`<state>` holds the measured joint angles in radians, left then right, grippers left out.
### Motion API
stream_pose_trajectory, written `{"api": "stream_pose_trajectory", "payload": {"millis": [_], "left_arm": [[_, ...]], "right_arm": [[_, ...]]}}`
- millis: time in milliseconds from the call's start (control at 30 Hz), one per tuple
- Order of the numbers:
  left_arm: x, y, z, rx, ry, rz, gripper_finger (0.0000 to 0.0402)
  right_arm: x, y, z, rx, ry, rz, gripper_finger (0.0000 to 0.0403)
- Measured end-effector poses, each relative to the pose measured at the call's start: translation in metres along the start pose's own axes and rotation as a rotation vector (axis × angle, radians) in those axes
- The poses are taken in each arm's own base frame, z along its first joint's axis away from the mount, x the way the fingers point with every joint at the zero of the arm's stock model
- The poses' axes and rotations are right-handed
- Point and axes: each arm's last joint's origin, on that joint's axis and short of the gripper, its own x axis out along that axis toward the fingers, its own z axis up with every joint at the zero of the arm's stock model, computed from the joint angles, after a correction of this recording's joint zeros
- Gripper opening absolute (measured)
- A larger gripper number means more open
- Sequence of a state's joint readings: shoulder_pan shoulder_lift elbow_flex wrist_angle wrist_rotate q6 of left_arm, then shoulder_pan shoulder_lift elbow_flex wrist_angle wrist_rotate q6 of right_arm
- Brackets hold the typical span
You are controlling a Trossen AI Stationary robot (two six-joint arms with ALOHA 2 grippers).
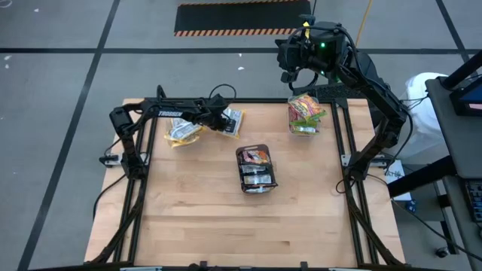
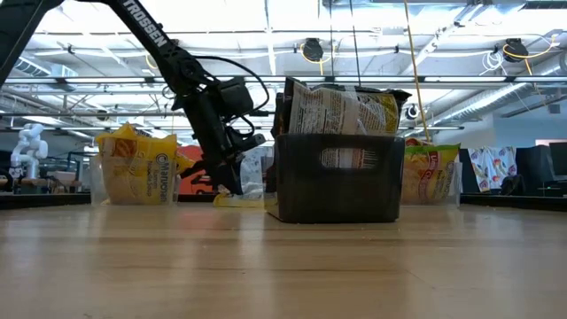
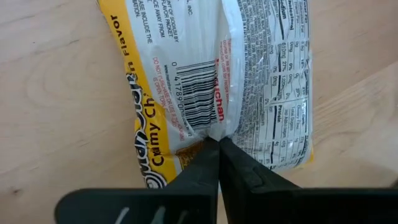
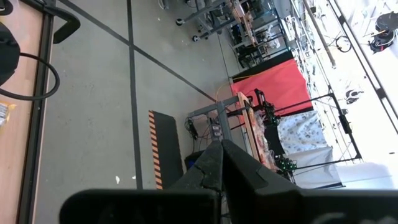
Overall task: Sort Maruchan noodles
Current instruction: Put the yellow noodle pack into the left transparent bin
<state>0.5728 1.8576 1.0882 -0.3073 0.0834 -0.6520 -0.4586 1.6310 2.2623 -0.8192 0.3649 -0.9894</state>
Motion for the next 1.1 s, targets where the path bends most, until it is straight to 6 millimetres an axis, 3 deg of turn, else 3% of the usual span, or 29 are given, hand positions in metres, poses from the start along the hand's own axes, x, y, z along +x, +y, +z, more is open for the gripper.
{"api": "stream_pose_trajectory", "payload": {"millis": [400,867,1100], "left_arm": [[-0.004,-0.004,0.004,0.008,-0.034,-0.053,0.0002],[-0.07,-0.016,0.017,0.083,-0.239,-0.111,0.0001],[-0.094,-0.017,0.019,0.098,-0.315,-0.106,0.0]], "right_arm": [[0.0,0.0,0.0,0.0,0.0,0.0,0.0],[0.0,0.0,0.0,0.0,0.001,0.0,0.0],[0.0,0.0,0.0,0.009,0.001,0.0,0.0]]}}
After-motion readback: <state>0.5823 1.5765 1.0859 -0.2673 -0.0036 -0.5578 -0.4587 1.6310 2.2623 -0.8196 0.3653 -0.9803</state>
